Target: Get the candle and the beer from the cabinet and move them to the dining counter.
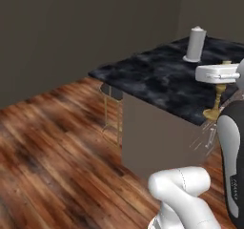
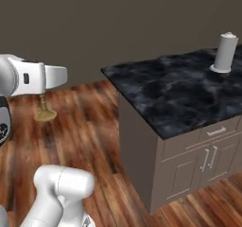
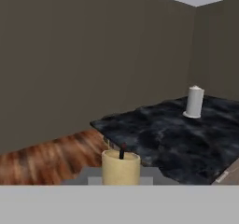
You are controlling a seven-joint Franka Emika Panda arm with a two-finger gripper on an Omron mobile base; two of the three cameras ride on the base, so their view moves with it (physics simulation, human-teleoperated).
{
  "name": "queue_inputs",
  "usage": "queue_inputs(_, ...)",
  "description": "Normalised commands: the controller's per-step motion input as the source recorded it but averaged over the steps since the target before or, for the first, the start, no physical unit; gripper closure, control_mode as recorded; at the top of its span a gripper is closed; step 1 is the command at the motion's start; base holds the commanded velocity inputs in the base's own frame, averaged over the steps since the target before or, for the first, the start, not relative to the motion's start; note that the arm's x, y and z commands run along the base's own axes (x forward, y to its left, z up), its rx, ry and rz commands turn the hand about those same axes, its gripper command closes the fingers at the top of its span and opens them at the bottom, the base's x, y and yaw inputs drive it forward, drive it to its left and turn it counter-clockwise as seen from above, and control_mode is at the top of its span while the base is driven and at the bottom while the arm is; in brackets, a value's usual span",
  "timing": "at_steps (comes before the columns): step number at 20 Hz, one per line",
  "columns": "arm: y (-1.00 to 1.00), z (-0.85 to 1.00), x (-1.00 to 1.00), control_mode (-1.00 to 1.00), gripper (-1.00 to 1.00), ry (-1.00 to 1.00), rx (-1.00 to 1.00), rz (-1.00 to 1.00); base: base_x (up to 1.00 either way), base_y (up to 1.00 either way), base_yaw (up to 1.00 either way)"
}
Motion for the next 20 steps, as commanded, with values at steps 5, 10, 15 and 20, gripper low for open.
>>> queue_inputs(5,0.00,0.00,0.00,1.00,1.00,0.00,0.00,0.00,1.00,1.00,-0.29)
queue_inputs(10,0.00,0.00,0.00,1.00,1.00,0.00,0.00,0.00,1.00,1.00,-0.34)
queue_inputs(15,0.00,0.00,0.00,1.00,1.00,0.00,0.00,0.00,1.00,1.00,-0.42)
queue_inputs(20,0.00,0.00,0.00,1.00,1.00,0.00,0.00,0.00,0.88,1.00,-0.51)
